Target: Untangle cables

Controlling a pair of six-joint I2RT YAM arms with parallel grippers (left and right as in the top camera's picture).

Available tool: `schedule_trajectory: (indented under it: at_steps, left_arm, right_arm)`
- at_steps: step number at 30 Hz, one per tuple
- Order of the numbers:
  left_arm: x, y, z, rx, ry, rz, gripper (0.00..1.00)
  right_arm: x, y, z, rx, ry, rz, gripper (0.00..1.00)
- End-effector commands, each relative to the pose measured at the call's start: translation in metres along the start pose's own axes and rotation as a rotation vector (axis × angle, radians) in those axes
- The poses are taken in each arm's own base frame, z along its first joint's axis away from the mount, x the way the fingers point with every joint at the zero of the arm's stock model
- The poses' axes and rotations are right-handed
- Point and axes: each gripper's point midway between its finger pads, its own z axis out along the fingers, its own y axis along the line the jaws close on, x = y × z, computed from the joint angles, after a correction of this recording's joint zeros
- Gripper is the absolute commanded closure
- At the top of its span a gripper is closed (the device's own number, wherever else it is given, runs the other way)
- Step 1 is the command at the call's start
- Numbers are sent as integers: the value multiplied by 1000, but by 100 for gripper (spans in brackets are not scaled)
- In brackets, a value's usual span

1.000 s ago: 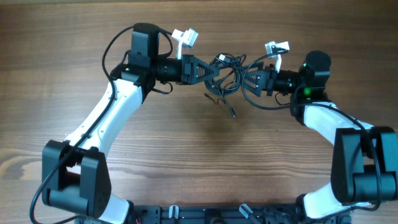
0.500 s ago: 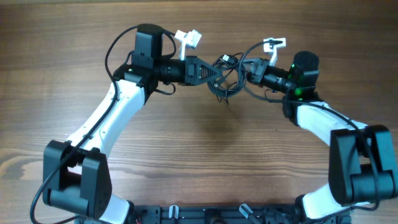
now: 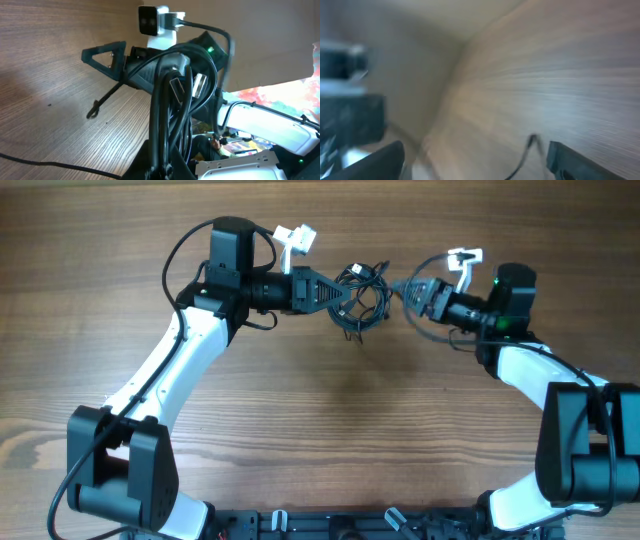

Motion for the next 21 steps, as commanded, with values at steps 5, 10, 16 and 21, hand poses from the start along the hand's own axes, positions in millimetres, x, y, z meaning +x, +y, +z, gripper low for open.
schedule_trajectory:
  at_steps: [5,10,16,21]
  left_arm:
    - [7,-36,-9,147,57,69,96]
    - [6,-35,-10,146,54,68,96]
    - [0,-29,-21,137,29,53,96]
    - [4,-33,-15,144,45,56,96]
  right_arm:
    - [22,63,4,-296,147,-170,10]
    - [6,89,-4,-361,102,-271,10]
    - [-7,87,-18,-353,64,-302,10]
    - [-16,85,-15,-325,15,-302,9]
